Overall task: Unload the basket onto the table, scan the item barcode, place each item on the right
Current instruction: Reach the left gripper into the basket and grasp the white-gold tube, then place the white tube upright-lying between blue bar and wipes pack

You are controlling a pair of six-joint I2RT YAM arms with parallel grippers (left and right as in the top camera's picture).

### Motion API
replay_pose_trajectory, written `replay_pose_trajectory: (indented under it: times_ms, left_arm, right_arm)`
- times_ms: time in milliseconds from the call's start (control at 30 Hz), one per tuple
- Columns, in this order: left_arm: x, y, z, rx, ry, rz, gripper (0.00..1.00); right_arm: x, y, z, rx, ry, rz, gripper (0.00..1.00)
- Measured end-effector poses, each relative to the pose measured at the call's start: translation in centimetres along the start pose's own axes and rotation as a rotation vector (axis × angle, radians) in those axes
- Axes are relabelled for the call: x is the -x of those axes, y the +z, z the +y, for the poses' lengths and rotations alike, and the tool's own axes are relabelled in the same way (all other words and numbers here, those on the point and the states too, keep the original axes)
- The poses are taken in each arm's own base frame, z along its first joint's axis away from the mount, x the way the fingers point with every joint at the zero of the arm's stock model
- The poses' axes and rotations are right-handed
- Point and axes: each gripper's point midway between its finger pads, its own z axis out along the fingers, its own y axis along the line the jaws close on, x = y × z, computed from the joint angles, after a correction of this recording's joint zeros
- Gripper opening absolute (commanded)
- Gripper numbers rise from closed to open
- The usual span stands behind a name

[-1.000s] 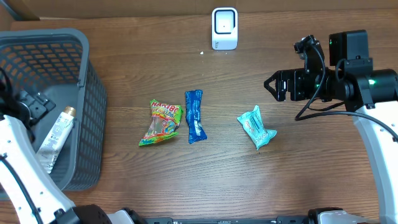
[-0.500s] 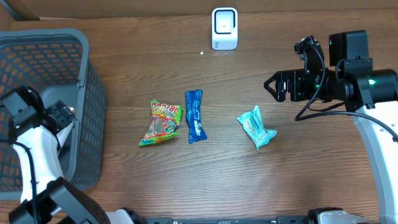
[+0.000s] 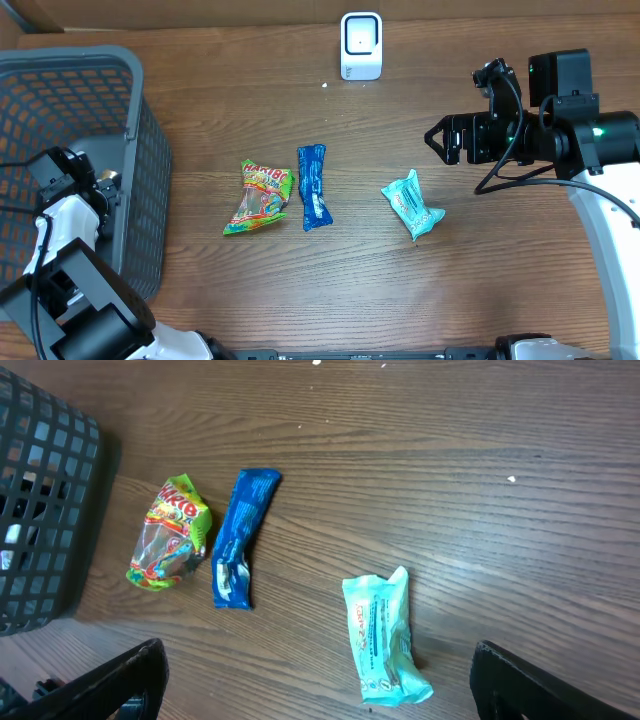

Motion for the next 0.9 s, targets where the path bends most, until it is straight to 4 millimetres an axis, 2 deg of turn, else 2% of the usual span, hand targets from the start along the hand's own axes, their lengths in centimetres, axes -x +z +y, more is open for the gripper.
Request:
replay_pose_trajectory:
  times_ms: [100, 300, 400, 500, 700, 900]
  left_arm:
    - [-0.1, 0.2, 0.1, 0.010, 0.020, 0.004, 0.55]
    - [-0.2, 0.3, -0.2, -0.014, 0.002, 0.007, 0.25]
    - [-0.2, 0.1, -0.7, -0.048, -0.066, 0.011, 0.11]
    - [-0.1, -0.1, -0.8, -0.074, -0.144, 0.017, 0.04]
    - [-0.5, -0.6, -1.6, -0.118, -0.297, 0.068, 0.04]
    - [-2.2, -3.1, -2.7, -0.171, -0.362, 0.256, 0.04]
  right_arm:
    - [0.0, 0.0, 0.0, 0.000, 0.000, 0.000, 0.97]
    - [0.0, 0.0, 0.0, 0.000, -0.001, -0.001, 0.96]
    - [0.0, 0.0, 0.0, 0.000, -0.002, -0.002, 0.96]
    - [0.0, 0.0, 0.0, 0.000, -0.001, 0.000, 0.95]
    - [0.0, 0.0, 0.0, 0.000, -0.001, 0.000, 0.96]
    - [0.0, 0.0, 0.0, 0.000, 0.000, 0.000, 0.96]
